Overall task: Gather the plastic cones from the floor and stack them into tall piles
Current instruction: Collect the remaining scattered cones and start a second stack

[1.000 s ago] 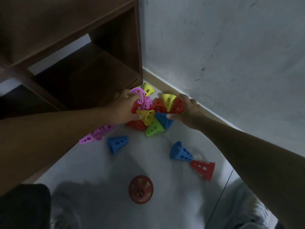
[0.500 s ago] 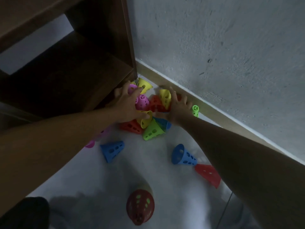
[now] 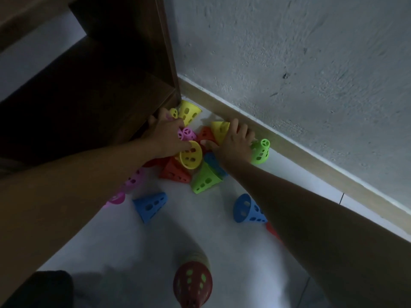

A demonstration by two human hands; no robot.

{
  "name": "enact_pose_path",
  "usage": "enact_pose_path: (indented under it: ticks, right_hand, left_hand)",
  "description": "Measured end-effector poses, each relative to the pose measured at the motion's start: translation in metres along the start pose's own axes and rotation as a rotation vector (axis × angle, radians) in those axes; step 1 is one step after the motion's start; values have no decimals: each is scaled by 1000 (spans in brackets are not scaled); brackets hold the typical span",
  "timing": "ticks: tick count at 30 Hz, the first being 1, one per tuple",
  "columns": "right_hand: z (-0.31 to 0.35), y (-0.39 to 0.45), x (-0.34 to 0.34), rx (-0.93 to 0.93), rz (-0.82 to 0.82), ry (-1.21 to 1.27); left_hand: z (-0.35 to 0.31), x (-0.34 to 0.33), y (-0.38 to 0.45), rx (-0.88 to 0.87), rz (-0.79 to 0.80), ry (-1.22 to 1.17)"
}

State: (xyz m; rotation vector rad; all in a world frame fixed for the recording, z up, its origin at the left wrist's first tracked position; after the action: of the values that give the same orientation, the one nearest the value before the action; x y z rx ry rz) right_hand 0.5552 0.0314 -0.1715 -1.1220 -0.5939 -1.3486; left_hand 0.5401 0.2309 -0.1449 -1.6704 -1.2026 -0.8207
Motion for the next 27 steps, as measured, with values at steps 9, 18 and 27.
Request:
enact_pose_path:
  ticks: [9, 18, 27]
  right_hand:
    - [-2, 0, -3, 51, -87, -39]
    - [-13, -7, 1, 113, -75, -62]
    - [-37, -20, 12, 12, -7, 197]
  left_hand:
    - [7, -2, -5, -49, -51, 45]
    - [6, 4, -12, -90, -69, -20]
    - [-17, 35, -15, -137, -73, -62]
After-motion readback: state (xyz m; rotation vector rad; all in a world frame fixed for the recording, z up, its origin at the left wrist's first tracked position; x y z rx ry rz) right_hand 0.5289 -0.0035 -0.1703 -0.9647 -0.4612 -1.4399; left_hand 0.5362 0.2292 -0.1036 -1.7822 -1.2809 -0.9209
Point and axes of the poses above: each hand's wrist, its own y-axis towards the middle knuckle, its own x-axis out of the back of the hand, z = x × y, the point moved 5 cm from there along y, towards the middle knuckle, and after that the axes turned 12 degrees about -x, right-handed, at the moved point
